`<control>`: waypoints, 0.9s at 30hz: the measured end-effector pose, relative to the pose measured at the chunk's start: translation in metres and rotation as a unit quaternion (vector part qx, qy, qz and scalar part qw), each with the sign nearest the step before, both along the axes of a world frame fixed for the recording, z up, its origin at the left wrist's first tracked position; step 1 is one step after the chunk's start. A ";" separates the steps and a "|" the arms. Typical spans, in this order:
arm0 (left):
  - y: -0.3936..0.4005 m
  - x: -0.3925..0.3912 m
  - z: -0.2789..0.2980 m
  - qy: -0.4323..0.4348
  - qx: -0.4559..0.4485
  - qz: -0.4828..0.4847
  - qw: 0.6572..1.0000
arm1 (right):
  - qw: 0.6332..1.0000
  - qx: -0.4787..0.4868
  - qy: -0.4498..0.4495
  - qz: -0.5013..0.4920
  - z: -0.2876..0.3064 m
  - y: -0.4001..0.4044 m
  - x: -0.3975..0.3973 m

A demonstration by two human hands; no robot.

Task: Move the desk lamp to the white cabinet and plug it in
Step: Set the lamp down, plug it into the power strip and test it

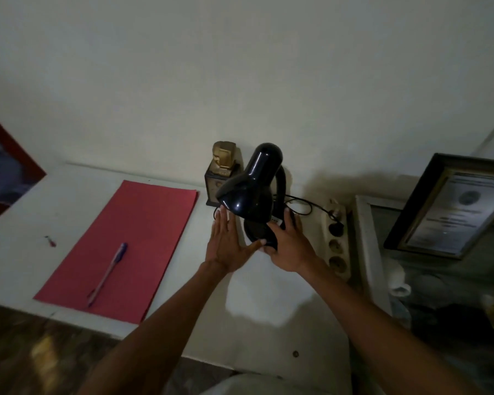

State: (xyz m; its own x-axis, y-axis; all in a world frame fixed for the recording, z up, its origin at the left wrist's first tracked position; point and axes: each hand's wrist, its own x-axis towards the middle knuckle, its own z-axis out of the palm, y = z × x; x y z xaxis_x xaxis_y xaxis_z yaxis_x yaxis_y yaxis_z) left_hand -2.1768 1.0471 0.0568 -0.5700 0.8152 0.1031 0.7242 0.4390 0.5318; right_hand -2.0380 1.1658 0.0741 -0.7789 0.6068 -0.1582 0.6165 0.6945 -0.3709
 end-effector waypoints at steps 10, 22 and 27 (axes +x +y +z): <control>-0.001 -0.006 -0.002 0.004 0.058 0.000 0.998 | 0.998 0.013 0.035 -0.040 -0.007 -0.013 -0.002; -0.007 -0.008 -0.019 0.028 -0.090 -0.042 0.995 | 0.997 0.028 0.040 -0.059 -0.007 -0.019 0.001; -0.031 0.010 -0.032 0.037 -0.061 -0.010 0.997 | 0.994 0.055 0.059 -0.075 -0.015 -0.034 0.004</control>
State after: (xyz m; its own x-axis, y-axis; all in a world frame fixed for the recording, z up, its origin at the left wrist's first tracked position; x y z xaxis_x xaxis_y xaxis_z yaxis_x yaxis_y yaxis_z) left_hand -2.1665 1.0156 0.0249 -0.5480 0.8354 0.0435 0.7687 0.4824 0.4200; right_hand -2.0338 1.1317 0.0596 -0.6869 0.7268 0.0024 0.6734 0.6377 -0.3739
